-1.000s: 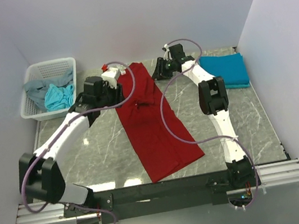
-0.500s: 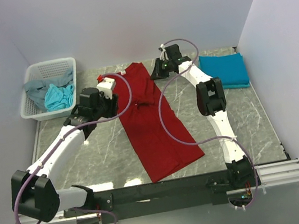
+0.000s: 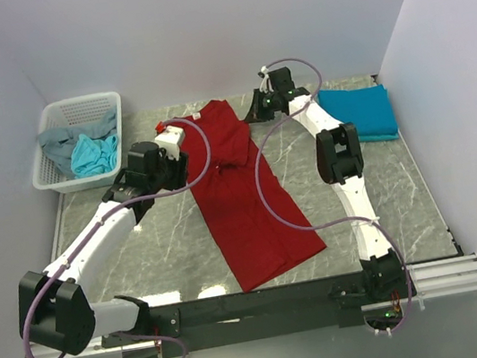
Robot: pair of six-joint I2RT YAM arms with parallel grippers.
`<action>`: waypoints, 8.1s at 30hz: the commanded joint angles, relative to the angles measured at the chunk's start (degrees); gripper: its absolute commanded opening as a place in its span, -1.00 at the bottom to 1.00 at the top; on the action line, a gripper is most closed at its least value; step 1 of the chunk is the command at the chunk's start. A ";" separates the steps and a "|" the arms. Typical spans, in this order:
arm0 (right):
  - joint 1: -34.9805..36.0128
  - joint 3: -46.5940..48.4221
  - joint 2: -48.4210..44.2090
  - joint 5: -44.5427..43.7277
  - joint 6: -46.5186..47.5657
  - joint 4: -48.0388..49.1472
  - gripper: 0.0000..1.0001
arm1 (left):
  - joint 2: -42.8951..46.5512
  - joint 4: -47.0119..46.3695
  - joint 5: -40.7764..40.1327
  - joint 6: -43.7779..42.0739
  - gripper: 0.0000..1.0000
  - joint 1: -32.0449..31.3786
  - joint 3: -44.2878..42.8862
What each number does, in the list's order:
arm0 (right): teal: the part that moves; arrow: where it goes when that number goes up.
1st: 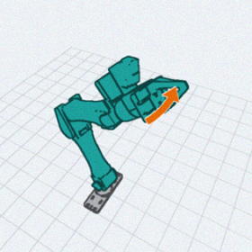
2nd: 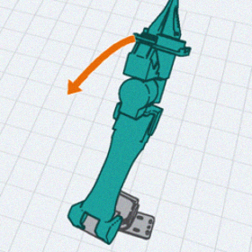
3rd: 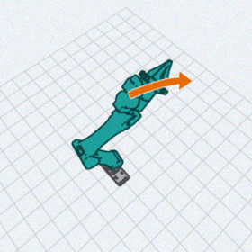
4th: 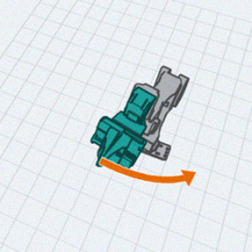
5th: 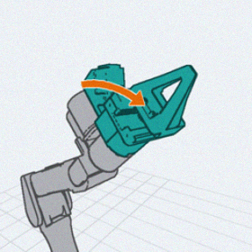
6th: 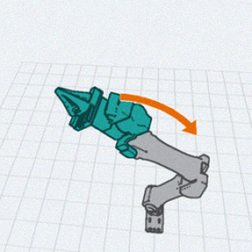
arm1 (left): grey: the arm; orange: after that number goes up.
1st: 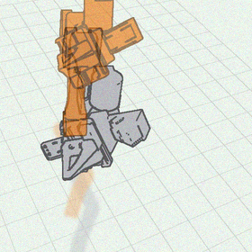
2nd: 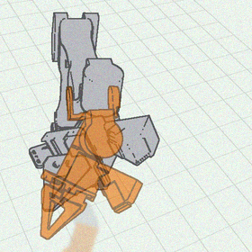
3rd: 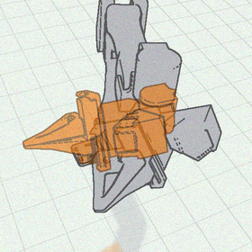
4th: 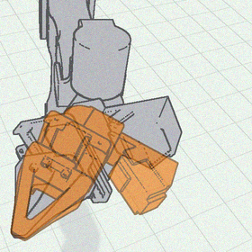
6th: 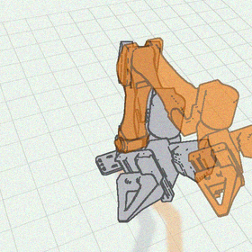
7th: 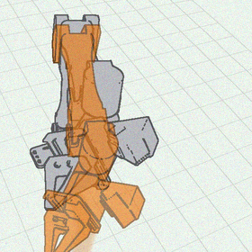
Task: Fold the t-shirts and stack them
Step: Fold the tshirt
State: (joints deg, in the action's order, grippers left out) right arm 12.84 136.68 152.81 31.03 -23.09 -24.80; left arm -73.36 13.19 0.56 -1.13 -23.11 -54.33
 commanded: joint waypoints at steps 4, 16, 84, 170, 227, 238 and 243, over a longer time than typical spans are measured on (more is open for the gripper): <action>-0.36 4.56 -4.37 -1.40 1.47 0.89 -1.00 | 0.33 -1.24 -0.38 -0.55 0.13 -0.27 0.10; -0.89 0.09 -7.44 -2.81 3.05 1.50 -1.00 | 0.06 -1.41 0.23 -0.55 0.13 -0.27 0.27; 13.36 -6.24 -17.18 -3.45 14.56 0.01 -0.25 | 3.31 -5.52 -2.21 0.24 0.35 -0.09 2.64; 0.70 -55.21 -33.81 5.62 42.34 -21.26 -0.59 | -75.08 5.71 6.90 36.11 -0.99 22.76 -75.40; -9.15 -88.34 -76.61 22.77 120.04 -36.74 0.52 | -9.60 7.29 -18.23 38.22 0.36 -58.19 10.12; -6.08 -89.49 -76.79 21.53 116.17 -32.95 0.51 | -7.15 11.32 -22.70 34.79 0.18 -59.50 5.99; -5.90 -89.84 -76.70 21.36 116.26 -32.86 0.50 | -7.32 11.33 -22.18 33.91 0.19 -59.50 6.95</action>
State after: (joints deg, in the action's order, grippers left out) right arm 6.31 46.81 76.95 52.27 93.58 -58.57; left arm -81.56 23.53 -20.38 34.11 -82.21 -46.63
